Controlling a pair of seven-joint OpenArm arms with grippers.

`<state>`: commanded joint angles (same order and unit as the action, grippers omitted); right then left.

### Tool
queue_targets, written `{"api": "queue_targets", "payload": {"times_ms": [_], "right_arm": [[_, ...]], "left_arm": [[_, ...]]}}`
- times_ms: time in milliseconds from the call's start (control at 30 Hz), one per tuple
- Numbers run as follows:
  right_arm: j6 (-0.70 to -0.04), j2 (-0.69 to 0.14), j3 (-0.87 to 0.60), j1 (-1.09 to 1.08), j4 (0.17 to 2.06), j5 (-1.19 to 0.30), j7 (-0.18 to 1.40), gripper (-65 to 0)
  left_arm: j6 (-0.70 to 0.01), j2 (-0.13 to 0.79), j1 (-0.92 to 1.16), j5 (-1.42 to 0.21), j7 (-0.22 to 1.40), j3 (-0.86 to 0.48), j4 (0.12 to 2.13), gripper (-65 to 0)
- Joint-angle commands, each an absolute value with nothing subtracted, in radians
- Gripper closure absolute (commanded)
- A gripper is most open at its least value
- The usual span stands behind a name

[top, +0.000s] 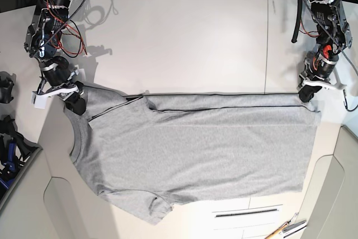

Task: Fold the T-shirt properly
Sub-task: 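Grasp the folded shirt and drag it toward the robot with both grippers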

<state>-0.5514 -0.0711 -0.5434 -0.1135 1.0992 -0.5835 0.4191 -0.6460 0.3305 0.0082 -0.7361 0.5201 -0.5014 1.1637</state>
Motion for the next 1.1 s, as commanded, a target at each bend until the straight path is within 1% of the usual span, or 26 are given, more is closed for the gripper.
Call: {"api": "queue_targets", "payload": {"times_ms": [33, 100, 133, 233, 500, 600, 733, 967, 1100], "right_arm": [[-0.551, -0.072, -0.544, -0.113, 1.1, -0.583, 0.419, -7.5], [-0.568, -0.072, -0.544, -0.113, 1.104, -0.583, 0.419, 0.0], [-0.579, -0.072, -0.544, -0.113, 1.108, -0.583, 0.419, 0.0], [-0.581, -0.072, -0.544, -0.113, 1.136, -0.583, 0.426, 0.0], [-0.581, -0.073, -0.544, -0.101, 1.316, -0.584, 0.553, 0.0], [-0.581, -0.087, -0.544, -0.083, 1.332, -0.609, 0.58, 0.0], [-0.581, -0.109, -0.544, -0.017, 1.382, -0.64, 0.58, 0.0], [-0.581, -0.121, -0.546, 0.136, 1.572, -0.667, 0.581, 0.0], [-0.581, -0.122, -0.546, 0.221, 1.663, -0.686, 0.586, 0.0]], "left_arm": [[-0.65, 0.331, 0.007, -0.736, 0.526, -0.501, 1.164, 0.0], [-0.69, 0.331, -0.003, -0.738, 0.557, -0.501, 1.164, 0.0], [-0.698, 0.332, -0.01, -0.744, 0.576, -0.501, 1.164, 0.0], [-0.698, 0.334, -0.037, -0.743, 0.611, -0.501, 1.164, 0.0], [-0.698, 0.339, -0.035, -0.743, 0.644, -0.512, 1.256, 0.0], [-0.698, 0.343, -0.028, -0.744, 0.701, -0.512, 1.302, 0.0], [-0.698, 0.358, -0.018, -0.806, 0.761, -0.512, 1.338, 0.0], [-0.698, 0.366, 0.107, -0.869, 0.764, -0.512, 1.449, 0.0], [-0.698, 0.366, 0.167, -0.88, 0.777, -0.535, 1.508, 0.0]]}}
